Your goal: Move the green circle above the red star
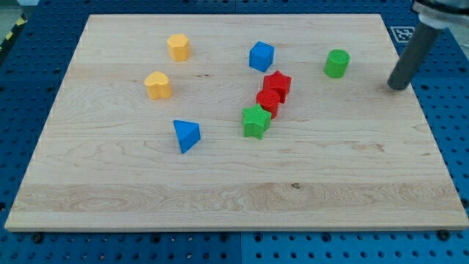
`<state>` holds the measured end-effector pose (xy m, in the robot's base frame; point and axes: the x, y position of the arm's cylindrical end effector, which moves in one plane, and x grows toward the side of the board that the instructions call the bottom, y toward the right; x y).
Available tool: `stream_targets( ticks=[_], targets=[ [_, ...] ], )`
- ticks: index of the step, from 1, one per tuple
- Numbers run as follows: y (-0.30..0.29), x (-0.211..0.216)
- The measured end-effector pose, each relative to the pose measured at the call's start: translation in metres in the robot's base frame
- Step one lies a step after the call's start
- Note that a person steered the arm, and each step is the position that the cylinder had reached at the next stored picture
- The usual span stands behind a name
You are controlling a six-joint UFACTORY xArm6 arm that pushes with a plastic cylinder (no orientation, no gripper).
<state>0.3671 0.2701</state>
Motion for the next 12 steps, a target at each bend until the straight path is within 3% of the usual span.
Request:
stream_targets(
  ticks=[2, 5, 12],
  targets=[
    [-0.033, -0.058],
    [-0.058, -0.026],
    [-0.156, -0.042]
  ],
)
